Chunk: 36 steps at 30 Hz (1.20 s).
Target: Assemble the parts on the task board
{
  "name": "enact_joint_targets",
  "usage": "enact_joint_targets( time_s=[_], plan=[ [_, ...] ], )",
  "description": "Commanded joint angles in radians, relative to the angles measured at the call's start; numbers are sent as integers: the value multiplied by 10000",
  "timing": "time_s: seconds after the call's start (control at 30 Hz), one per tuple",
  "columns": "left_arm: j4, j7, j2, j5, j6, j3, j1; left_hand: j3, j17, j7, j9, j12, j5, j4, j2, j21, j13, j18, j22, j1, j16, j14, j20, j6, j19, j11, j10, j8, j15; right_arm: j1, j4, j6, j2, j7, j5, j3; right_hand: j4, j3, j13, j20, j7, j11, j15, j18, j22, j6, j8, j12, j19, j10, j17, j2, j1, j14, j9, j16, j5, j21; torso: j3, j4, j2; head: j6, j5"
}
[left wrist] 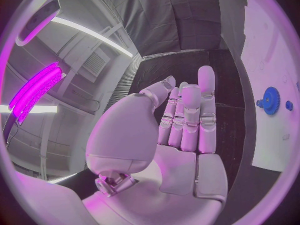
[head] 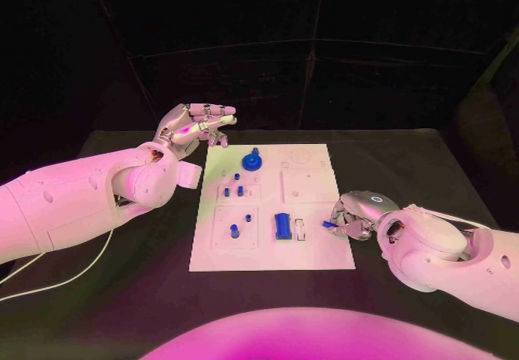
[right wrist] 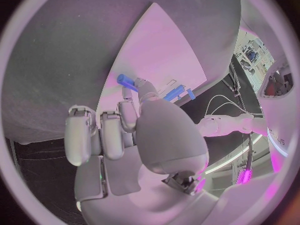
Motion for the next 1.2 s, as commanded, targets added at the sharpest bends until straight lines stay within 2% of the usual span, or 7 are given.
enact_joint_targets(
  time_s=[0.03,0.1,0.2,0.33,0.8,0.93,1.2],
  plan=[
    [10,33,17,22,109,7,17,-47,-12,-27,-2,23,-23,14,56,-38,-10,142,-13,35,-36,-56,10,-14,16,-31,-60,25,12,-89,118,84,-62,-392,828,-85,76,474,46,-63,-29,-175,-78,-103,1402,156,46,62,71,162,508,-226,-304,617,131,31,190,61,-3,33,6,15,-20],
    [11,33,21,22,109,7,17,-47,-12,-27,-2,23,-23,14,56,-38,-10,142,-13,35,-36,-56,10,-14,16,-31,-60,25,12,-87,217,-110,-80,-410,963,-83,90,587,51,-63,-32,-173,-78,-105,1407,163,36,66,75,167,513,-282,-338,618,139,33,192,64,-7,32,11,19,-11],
    [13,32,17,22,104,7,17,-50,-25,-35,0,36,-22,10,66,-42,-10,143,-16,43,-39,-61,7,-4,17,-37,-57,36,8,-84,370,-606,-95,-423,1119,-80,219,1861,111,-60,-47,-162,-87,-124,1480,239,-51,106,131,232,575,-888,-751,631,249,60,189,111,-6,18,19,21,29],
    [18,33,9,22,101,7,17,-50,-26,-35,0,37,-22,10,66,-42,-10,143,-16,43,-39,-61,7,-4,17,-37,-57,36,8,-80,524,-1209,-88,-407,1284,-75,306,2215,143,-59,-62,-156,-87,-135,1522,279,-62,140,165,273,607,-1128,-1026,639,309,76,68,140,-12,7,13,20,38],
    [43,39,1,22,109,7,17,-50,-26,-35,0,37,-22,10,66,-42,-10,143,-16,43,-39,-61,7,-4,17,-37,-57,36,8,-77,706,-2503,401,-295,2059,-69,517,2560,219,-71,-88,-178,-98,-145,1564,372,-72,227,198,361,690,-1524,-1562,657,433,121,-558,165,-2,17,16,27,52],
    [45,37,0,22,109,7,17,-50,-26,-35,0,37,-22,10,66,-42,-10,143,-16,43,-39,-61,7,-4,17,-37,-57,36,8,-77,619,-2554,575,-263,2415,-68,597,2524,243,-73,-99,-182,-100,-145,1567,421,-55,257,199,386,717,-1579,-1727,662,468,136,-550,165,-4,8,23,44,71],
    [54,25,17,22,125,7,18,-50,-26,-35,0,37,-22,10,66,-42,-10,143,-16,43,-39,-61,7,-4,17,-37,-57,36,8,-74,216,-2029,937,-382,2912,-67,883,2301,299,-96,-172,-231,-134,-145,1571,573,29,319,203,435,736,-1586,-2190,665,594,145,-216,164,-10,22,22,45,70]
  ],
)
